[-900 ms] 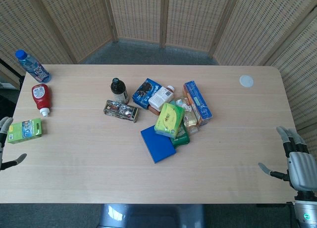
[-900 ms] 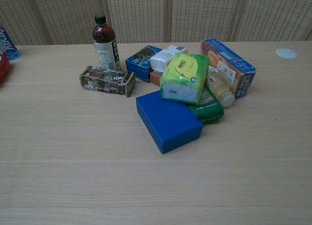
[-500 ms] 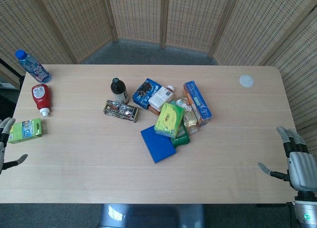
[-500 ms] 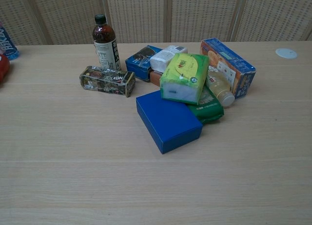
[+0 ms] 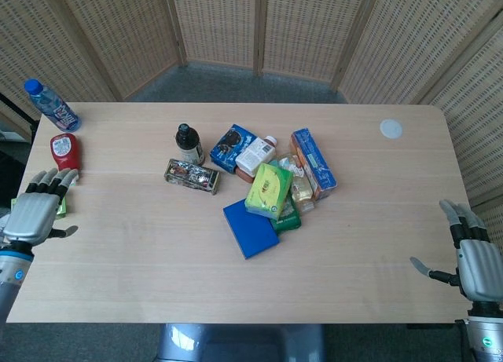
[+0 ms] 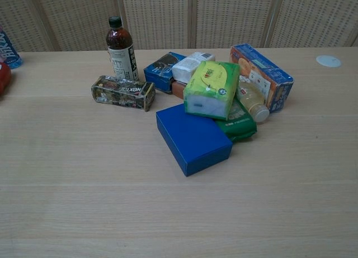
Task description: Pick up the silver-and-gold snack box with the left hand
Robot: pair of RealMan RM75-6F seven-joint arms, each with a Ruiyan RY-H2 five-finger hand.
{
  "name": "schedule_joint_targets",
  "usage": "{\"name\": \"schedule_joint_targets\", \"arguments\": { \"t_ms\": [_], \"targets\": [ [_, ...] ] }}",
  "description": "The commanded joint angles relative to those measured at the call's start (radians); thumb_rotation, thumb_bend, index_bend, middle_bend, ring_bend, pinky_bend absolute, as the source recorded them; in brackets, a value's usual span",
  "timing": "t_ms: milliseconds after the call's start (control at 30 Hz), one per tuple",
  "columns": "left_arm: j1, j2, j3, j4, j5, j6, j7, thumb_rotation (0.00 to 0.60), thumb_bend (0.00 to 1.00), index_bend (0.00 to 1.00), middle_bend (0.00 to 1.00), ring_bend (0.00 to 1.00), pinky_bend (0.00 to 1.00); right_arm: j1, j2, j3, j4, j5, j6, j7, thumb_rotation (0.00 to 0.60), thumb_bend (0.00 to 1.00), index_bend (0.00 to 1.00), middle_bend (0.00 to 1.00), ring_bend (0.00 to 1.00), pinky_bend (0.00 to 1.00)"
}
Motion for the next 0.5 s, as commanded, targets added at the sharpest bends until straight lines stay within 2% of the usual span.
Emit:
{"name": "schedule_joint_targets", "arguments": {
  "t_ms": [33,233,500],
  "targets": [
    [-0.125,-0.056,-0.037,0.003,-0.115,-0.116,0.157,0.600,0.00,0.00,0.00,0.00,0.00,0.001,-0.001,0.000,0.003,0.001,-0.003,0.001,0.513,0.00,0.00,0.00,0.00,0.00],
    [-0.246,-0.173,-0.050,0.079,-0.267,-0.204,0.302,0.600,0.00,0.00,0.00,0.00,0.00,0.004,-0.001,0.002,0.010,0.009,-0.010,0.011,0.515,0.00,0.00,0.00,0.00,0.00],
    [-0.354,-0.291,-0.035,0.094,-0.365,-0.196,0.465,0.600,0.00,0.00,0.00,0.00,0.00,0.004,0.005,0.006,0.010,0.014,-0.011,0.029,0.511,0.00,0.00,0.00,0.00,0.00]
  ]
}}
